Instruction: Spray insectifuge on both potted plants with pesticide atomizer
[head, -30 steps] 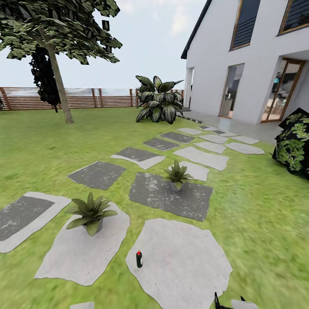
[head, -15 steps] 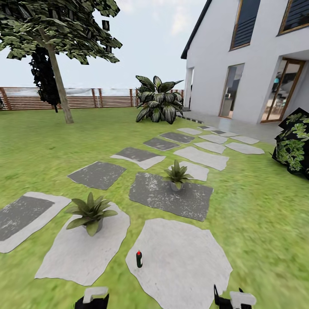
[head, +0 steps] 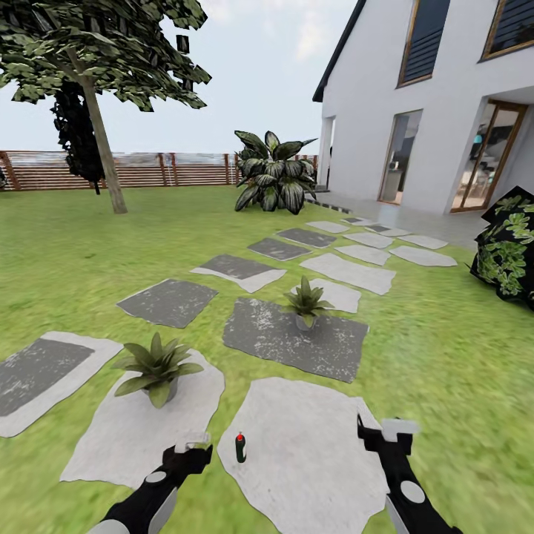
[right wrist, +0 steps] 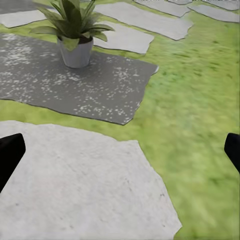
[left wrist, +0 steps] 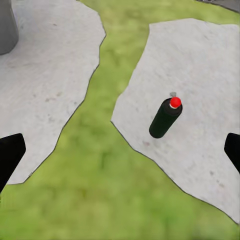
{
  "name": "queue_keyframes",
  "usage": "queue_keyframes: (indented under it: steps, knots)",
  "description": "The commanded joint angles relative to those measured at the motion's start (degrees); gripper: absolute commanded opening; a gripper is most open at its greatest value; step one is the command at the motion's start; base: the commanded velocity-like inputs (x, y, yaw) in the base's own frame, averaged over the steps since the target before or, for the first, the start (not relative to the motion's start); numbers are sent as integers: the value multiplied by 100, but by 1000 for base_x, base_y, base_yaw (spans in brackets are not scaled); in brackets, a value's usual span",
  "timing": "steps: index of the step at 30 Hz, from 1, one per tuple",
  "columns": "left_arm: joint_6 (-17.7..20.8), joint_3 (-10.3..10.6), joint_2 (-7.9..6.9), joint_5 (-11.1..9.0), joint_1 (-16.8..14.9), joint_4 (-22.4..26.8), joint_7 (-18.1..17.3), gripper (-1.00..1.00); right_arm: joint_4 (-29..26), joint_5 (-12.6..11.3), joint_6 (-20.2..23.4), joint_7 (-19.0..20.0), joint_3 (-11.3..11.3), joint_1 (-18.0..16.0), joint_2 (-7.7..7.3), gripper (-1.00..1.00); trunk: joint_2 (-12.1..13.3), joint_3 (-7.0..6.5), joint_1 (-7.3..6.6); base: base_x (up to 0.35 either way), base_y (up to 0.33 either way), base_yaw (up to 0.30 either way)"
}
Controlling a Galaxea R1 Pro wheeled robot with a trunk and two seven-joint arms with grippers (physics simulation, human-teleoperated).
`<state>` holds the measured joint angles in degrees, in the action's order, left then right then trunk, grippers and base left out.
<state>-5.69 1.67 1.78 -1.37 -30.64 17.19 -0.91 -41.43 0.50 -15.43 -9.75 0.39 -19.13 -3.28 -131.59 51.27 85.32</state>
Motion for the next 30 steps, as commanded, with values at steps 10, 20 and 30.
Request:
queue_keyframes:
  steps: [10,20,30]
  knots:
    - [-48,12,-47,-31,-12,-19,11,100,-21,12,-21,-18,12,-3,-165,100,-2,5,-1,117,-141,0]
    - [-55,-22,-55,-57,-1,-71,12,100,-17,12,-14,-18,34,-3,-190,100,-2,5,-1,115,-245,0]
    - [-41,-59,-94,-70,4,-80,-1,100,-14,12,-10,-26,49,-3,-186,100,-2,5,-1,253,-117,0]
